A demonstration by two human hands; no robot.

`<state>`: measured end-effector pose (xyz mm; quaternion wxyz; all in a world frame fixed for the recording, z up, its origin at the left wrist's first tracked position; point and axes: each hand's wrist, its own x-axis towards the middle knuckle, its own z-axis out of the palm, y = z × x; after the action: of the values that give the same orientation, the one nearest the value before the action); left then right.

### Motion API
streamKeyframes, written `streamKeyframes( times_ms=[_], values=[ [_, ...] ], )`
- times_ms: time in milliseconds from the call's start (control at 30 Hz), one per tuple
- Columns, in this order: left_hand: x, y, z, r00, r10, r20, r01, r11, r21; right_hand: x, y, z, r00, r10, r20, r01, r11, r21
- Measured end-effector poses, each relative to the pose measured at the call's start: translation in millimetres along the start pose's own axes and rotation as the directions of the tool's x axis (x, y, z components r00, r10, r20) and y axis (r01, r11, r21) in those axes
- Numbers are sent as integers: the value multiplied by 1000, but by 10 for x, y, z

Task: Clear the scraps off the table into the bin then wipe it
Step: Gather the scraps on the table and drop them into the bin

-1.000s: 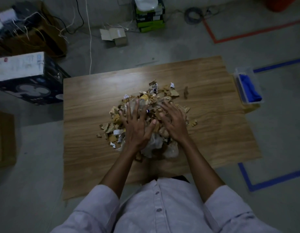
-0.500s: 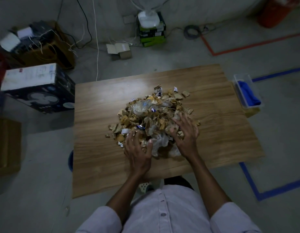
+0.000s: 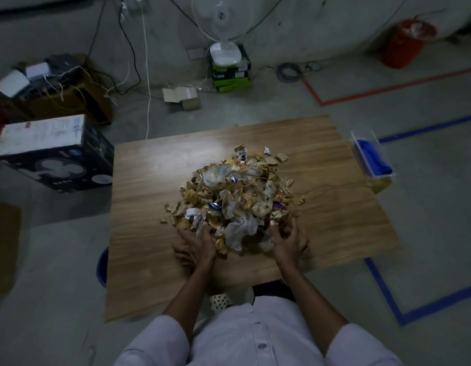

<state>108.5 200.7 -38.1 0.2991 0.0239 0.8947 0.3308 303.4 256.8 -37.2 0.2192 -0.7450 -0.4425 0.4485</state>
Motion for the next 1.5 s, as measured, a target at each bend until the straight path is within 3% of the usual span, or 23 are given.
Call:
streamKeyframes(
  times_ms=[167,467,633,833,1067,1167,1233,1300,1367,1433,1500],
  values=[
    [156,54,113,987,83,136,-76,996,-52,126,-116,176,963,223,149,-227,974,8],
    [-217,211,279,949,91,303,-10,966,-257,-35,-339,652,953,118,278,-177,964,199],
    [-204,100,487,921,52,386,110,916,-386,-199,-372,796,953,25,302,-117,949,293],
    [-325,213,352,879,98,467,138,884,-446,-395,-366,752,955,-81,284,45,990,133],
    [-314,400,106,863,67,500,248,807,-536,-707,-452,574,886,-227,403,235,972,32],
    [-274,429,49,909,46,415,214,801,-559,-721,-464,451,795,-371,479,448,892,-52],
    [-289,470,6,926,53,374,191,788,-585,-711,-498,371,713,-492,500,628,766,-140],
    [-269,498,-13,933,74,352,159,794,-587,-719,-595,274,702,-581,412,704,653,-278],
    [-234,516,-51,941,110,319,95,822,-562,-709,-688,165,677,-697,236,723,571,-390],
    [-147,493,-86,938,187,292,-6,852,-524,-665,-776,94,610,-787,93,758,545,-359],
    [-167,511,-221,896,317,312,-149,875,-461,-605,-864,116,620,-783,44,773,600,-207]
  ],
)
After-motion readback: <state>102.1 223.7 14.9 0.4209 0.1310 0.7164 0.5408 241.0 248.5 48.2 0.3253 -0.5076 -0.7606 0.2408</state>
